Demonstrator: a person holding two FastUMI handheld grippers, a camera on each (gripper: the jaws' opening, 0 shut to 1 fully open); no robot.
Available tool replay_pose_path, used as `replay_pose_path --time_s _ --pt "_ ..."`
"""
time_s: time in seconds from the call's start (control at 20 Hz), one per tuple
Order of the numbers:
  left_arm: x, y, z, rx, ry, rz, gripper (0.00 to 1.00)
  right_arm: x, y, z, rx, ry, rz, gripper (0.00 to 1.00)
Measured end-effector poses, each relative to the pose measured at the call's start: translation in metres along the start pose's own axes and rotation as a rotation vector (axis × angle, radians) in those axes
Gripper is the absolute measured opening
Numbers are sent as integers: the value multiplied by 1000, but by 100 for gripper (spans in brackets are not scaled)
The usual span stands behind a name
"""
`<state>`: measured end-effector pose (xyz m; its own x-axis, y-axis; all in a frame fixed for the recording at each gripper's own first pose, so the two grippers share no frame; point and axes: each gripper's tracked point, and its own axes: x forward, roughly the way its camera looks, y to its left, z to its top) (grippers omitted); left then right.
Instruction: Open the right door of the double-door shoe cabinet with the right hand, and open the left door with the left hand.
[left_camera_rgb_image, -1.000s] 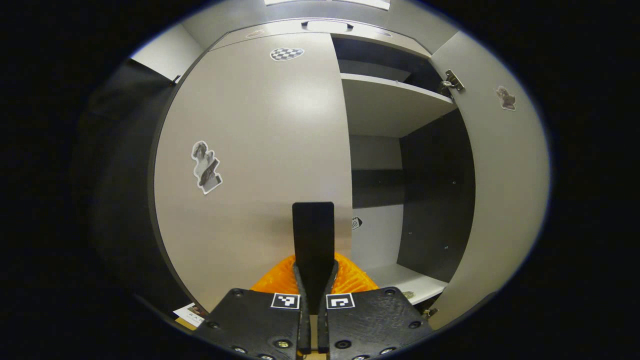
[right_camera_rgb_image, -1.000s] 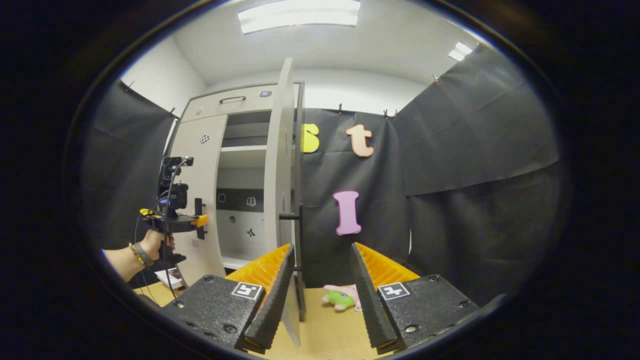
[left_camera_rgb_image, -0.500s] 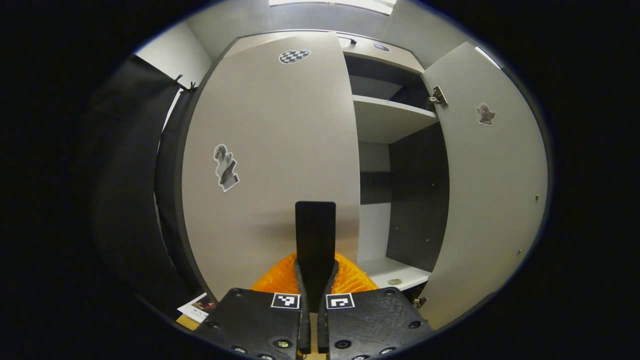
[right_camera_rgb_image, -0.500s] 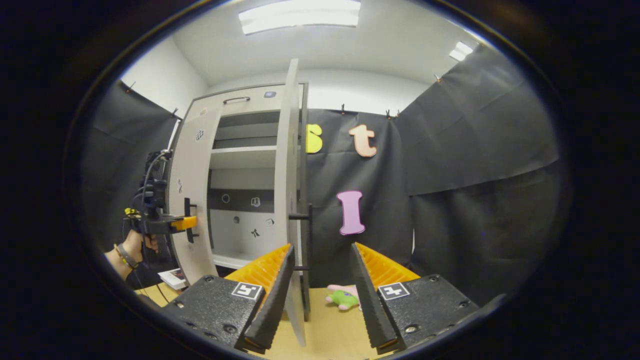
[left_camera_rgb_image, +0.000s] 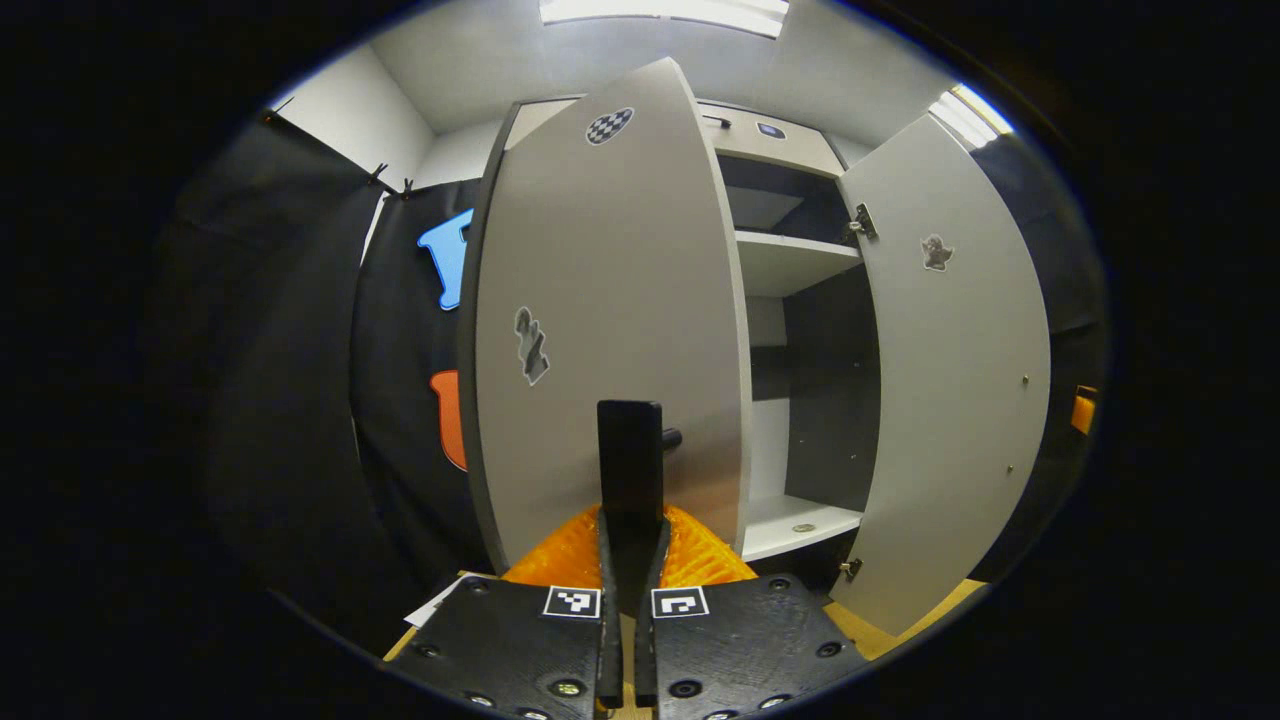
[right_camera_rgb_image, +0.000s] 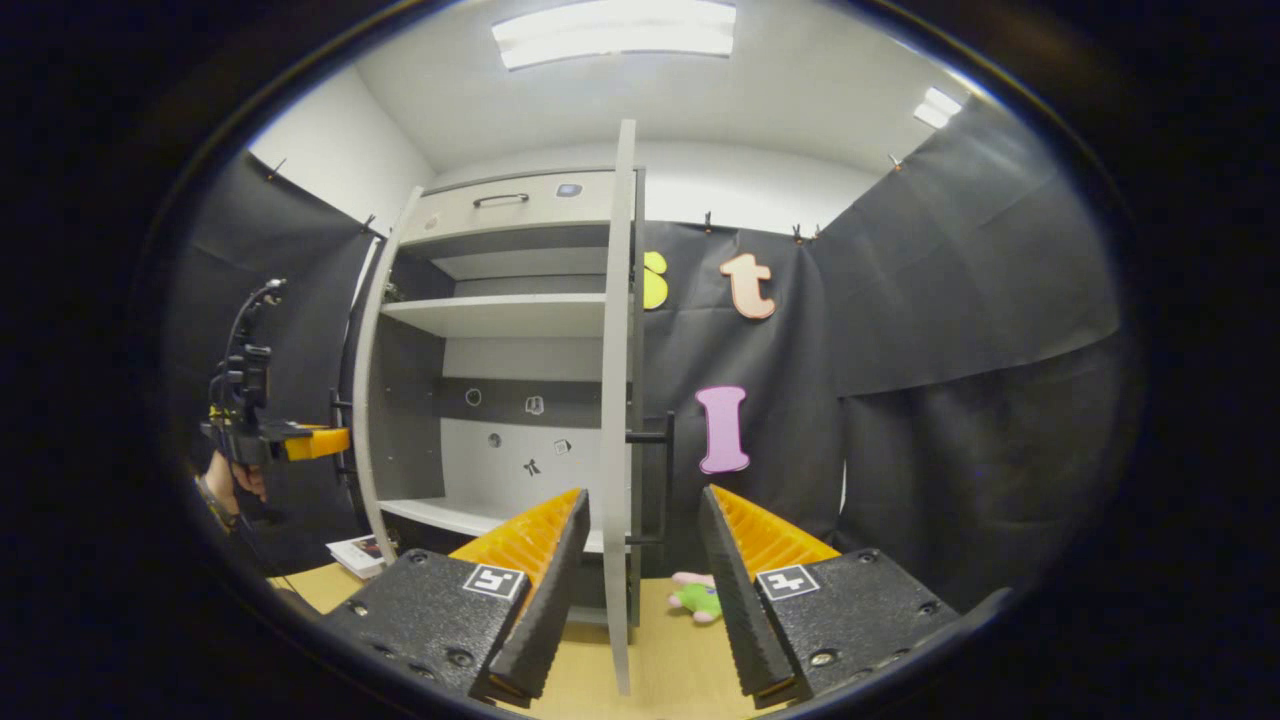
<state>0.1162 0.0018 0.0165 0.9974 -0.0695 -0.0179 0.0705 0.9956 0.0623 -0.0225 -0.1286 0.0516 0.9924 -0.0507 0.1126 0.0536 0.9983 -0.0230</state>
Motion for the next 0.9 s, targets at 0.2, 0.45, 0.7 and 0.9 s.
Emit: replay_pose_path --time_s 0.2,0.45,0.7,0.9 --pt "-22 31 -2 24 15 29 4 4 8 2 11 -8 5 71" --pt "-36 62 -2 45 11 74 4 5 23 -2 15 -3 15 71" --pt "-49 121 -8 107 19 195 12 10 34 -1 11 -10 21 70" --pt "-48 136 -12 -5 6 157 0 15 43 -7 23 3 30 71"
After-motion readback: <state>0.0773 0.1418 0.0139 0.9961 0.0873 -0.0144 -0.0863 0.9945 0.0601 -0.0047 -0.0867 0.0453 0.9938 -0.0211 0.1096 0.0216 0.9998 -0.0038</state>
